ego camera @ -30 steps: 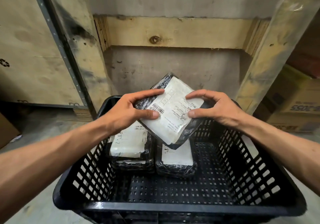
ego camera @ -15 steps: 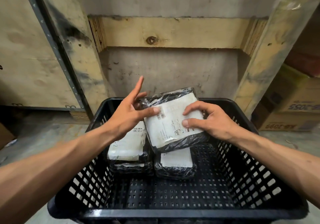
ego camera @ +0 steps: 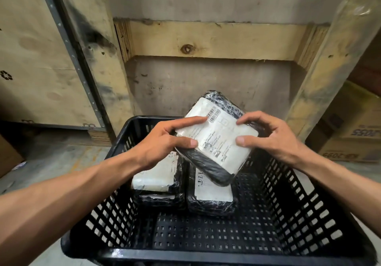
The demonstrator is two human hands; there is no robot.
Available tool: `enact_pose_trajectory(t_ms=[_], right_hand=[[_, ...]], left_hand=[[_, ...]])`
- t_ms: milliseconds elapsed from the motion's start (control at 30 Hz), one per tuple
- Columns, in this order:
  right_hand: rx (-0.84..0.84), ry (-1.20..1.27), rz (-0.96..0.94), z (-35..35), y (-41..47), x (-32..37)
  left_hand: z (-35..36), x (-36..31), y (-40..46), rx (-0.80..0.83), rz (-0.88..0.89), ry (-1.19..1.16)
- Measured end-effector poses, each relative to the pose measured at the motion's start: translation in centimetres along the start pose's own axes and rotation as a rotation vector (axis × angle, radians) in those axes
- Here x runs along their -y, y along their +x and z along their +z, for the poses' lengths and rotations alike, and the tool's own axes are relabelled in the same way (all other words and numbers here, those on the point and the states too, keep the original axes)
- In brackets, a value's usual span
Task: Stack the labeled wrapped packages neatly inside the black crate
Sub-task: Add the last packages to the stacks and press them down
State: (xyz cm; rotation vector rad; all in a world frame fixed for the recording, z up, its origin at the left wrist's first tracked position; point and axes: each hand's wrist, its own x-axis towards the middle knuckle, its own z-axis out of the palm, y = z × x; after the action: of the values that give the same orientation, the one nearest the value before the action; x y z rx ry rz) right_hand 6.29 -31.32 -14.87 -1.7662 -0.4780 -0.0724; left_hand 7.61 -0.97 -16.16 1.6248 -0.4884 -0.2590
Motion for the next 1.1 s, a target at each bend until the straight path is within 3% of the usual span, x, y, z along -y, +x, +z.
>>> enact_pose_trajectory(t_ms=[167,367,500,667,900,1100], right_hand=[[0.282,-0.128,0.127,0.4,-1.2,-0.5],[0.083,-0.087,0.12,3.2,-3.9,-2.5],[0.037,0.039,0.187,3.3,-3.7,-3.5],[0.247,-0.089,0.369,2.4,-3.2,-4.5],[0.343,-0.189,0.535,2.9,-3.2,-6.9],[0.436,-0.314,0.587,4.1,-2.4,-8.4]], left_hand=[[-0.7,-0.6,-0.2,0.067,-0.053,0.185],[1.8,1.9,-1.4,-0.204,-0.099,0.097],[4.2,3.4,-1.3,-0.079,-0.087,0.126],[4.5,3.5,0.3,-0.032,-0.171,0.171],[4.7,5.3,0.7,0.187,-0.387,0.494],[5.1,6.2,1.1,0.159,-0.494,0.715]])
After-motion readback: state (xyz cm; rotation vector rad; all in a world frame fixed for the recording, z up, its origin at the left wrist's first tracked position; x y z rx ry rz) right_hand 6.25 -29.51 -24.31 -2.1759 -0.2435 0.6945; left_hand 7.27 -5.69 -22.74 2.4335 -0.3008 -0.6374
